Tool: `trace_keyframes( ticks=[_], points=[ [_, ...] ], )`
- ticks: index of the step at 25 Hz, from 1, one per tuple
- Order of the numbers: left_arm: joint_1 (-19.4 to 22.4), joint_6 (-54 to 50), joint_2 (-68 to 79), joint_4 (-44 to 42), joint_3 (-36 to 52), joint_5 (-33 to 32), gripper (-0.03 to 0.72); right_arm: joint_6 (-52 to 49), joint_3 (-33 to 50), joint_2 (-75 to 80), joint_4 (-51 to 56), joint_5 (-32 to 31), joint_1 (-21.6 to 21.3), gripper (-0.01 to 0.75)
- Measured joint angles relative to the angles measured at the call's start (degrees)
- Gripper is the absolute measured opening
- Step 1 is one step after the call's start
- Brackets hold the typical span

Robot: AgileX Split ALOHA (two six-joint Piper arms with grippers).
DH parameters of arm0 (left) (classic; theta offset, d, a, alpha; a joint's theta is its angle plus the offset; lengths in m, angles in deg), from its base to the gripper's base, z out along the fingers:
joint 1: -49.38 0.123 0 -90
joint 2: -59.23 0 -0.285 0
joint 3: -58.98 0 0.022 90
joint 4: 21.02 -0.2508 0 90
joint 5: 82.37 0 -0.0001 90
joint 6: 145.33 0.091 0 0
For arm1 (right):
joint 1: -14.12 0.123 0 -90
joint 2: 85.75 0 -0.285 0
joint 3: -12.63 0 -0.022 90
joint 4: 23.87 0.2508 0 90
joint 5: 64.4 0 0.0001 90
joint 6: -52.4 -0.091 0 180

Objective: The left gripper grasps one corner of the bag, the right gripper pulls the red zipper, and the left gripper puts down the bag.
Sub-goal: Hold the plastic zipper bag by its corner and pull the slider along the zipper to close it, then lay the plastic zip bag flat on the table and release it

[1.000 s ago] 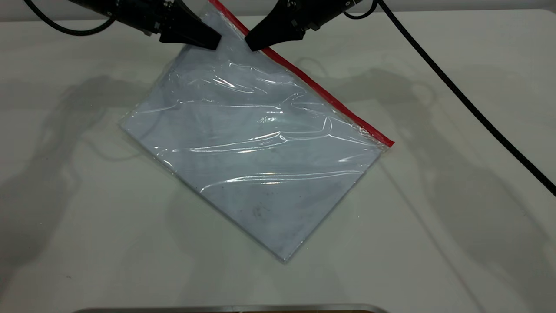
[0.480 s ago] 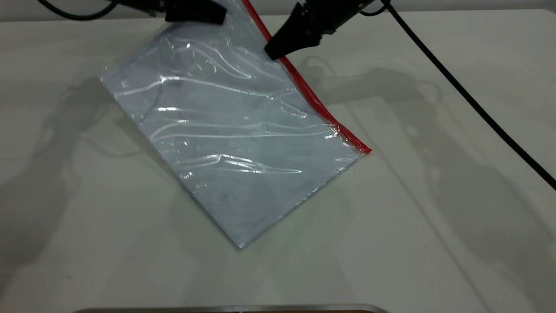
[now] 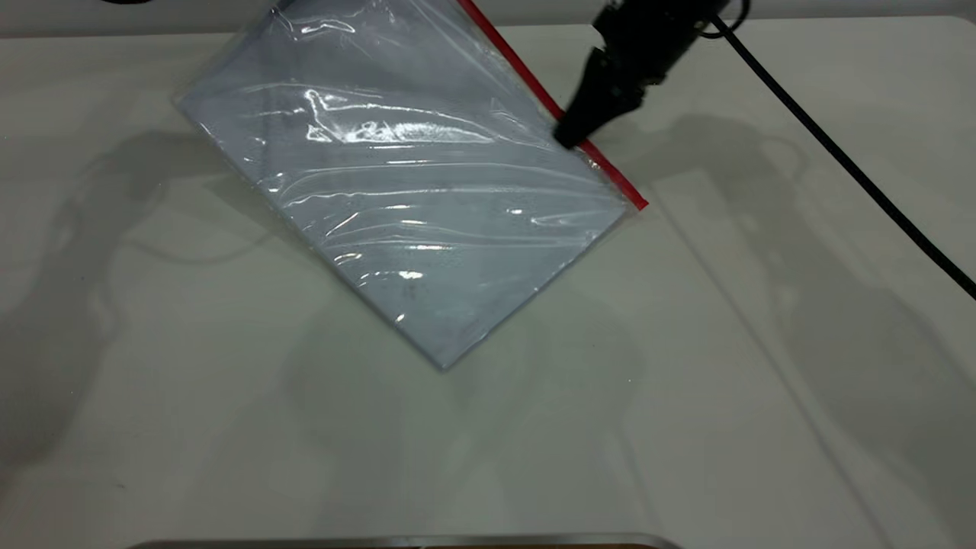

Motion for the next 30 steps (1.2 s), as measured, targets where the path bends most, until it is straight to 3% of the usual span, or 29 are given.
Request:
trace_keyframes(
  ticks=[7, 16, 20, 24, 30],
  points=[
    [-0.05, 0.11, -0.4, 0.8, 0.0, 0.32, 0.054, -10.57, 0.0, 0.0, -14.41, -0.45, -0.33, 0.061],
    [-0.05, -1.71, -0.68, -1.57, 0.0, 0.34, 0.054, -13.3, 0.0, 0.0, -17.29, -0.73, -0.33, 0.065],
    [-0.33, -8.59, -0.78, -4.46, -0.05, 0.34, 0.061, -18.58, -0.72, 0.26, -18.43, -1.2, -0.38, 0.103],
    [-2.06, -17.36, -0.99, -15.23, -0.05, 1.31, 0.156, -21.42, -7.26, 0.64, -15.26, -2.0, -0.62, 0.203],
    [-6.07, -28.71, -1.06, -25.1, -0.05, 5.25, 0.406, -26.44, -25.56, -1.33, -2.1, -2.46, -0.66, 0.342]
  ],
)
